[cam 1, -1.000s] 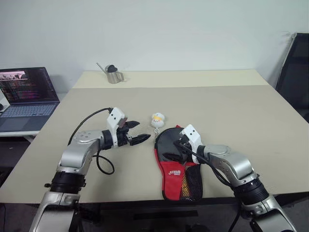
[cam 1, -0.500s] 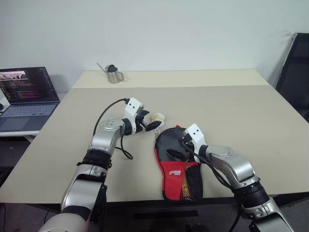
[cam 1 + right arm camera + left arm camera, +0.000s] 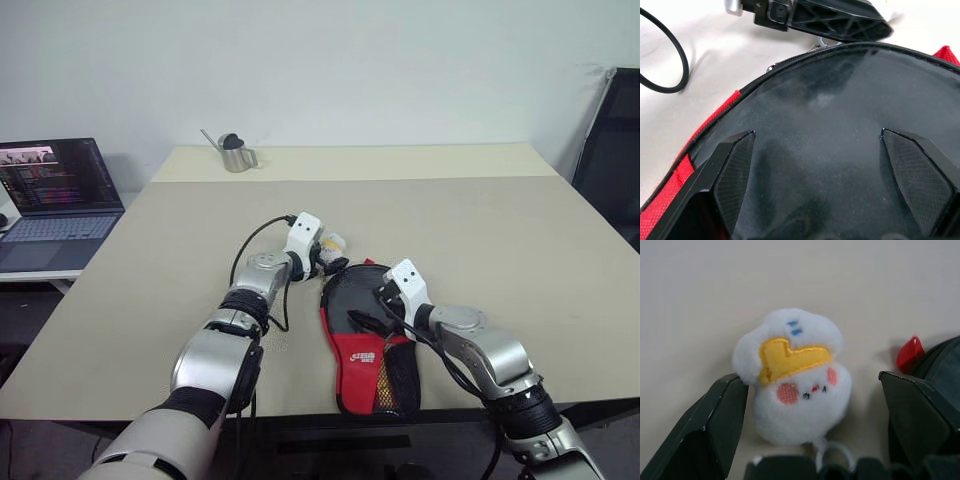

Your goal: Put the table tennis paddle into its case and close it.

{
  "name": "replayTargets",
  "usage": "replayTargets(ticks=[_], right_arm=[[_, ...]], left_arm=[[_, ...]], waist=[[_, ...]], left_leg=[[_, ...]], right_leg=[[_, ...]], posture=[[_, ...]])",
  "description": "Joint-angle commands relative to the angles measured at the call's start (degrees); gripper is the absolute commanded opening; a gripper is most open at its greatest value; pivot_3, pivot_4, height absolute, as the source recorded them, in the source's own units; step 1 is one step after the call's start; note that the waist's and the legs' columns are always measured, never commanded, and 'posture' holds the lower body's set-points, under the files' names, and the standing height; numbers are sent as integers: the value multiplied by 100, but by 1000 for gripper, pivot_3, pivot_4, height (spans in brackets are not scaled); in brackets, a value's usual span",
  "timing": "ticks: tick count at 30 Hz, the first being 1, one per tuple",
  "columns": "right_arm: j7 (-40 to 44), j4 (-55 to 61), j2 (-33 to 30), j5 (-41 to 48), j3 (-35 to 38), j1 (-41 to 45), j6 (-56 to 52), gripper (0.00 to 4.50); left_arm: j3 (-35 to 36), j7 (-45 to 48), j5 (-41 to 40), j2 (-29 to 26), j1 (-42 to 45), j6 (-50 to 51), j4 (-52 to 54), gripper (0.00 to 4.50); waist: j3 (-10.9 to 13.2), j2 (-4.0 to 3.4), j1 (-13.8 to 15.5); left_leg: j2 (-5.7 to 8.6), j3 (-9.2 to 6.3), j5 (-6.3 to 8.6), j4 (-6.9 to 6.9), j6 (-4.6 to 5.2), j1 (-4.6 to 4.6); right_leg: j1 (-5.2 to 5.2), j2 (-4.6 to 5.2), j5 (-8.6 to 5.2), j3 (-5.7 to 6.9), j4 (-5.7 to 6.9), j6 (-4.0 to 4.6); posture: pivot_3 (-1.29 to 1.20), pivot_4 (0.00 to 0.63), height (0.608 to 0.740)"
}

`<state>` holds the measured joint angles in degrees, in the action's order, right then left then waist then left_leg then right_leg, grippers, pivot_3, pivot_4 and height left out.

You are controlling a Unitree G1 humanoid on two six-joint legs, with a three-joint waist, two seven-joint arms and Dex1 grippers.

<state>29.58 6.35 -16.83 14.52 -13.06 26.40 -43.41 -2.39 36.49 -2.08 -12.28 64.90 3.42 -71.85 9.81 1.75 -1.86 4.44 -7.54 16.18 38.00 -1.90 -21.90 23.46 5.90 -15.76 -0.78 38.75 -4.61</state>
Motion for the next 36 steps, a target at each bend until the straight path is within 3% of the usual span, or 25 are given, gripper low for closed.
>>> replayTargets(ticks=[1,4,7,15,18,30,36], right_arm=[[-103,162,-11,-86,24,-83,-45,4417],[-126,255,-43,-82,34,-132,-74,4417],[-185,305,-72,-110,82,-157,-92,4500],[-251,339,-166,-134,190,-187,-54,4500],[-187,414,-207,-121,162,-243,-96,4500],[-111,-166,-371,-758,-608,-497,-14,4500],[-172,-391,-302,-859,-575,-525,-54,4500]], left_arm=[[78,-111,113,111,221,-60,-126,4500],[127,-193,170,169,253,-13,-209,4500],[106,-225,241,196,234,52,-250,3966],[229,-261,250,244,130,177,-284,1003],[263,-243,291,261,112,161,-269,264],[161,425,405,-40,26,-29,110,181],[-34,250,698,-58,117,-193,-22,181]], waist=[[0,0,2],[0,1,3],[-1,1,3],[-1,1,3],[-2,3,4],[-8,6,-3],[-29,12,-2]], left_leg=[[0,0,0,0,0,0],[0,0,0,1,0,0],[0,0,0,1,0,0],[1,0,0,2,0,1],[0,-1,0,3,0,2],[1,1,0,4,0,10],[1,0,0,4,0,28]], right_leg=[[0,0,0,1,0,0],[-1,0,0,0,1,0],[0,0,0,0,1,0],[0,0,0,0,6,0],[-1,0,0,1,7,0],[-8,-2,0,0,8,0],[-25,-6,0,0,10,0]], posture=[[0,150,740],[0,150,740],[0,150,740],[0,150,740],[0,150,740],[0,150,740],[0,150,740]])
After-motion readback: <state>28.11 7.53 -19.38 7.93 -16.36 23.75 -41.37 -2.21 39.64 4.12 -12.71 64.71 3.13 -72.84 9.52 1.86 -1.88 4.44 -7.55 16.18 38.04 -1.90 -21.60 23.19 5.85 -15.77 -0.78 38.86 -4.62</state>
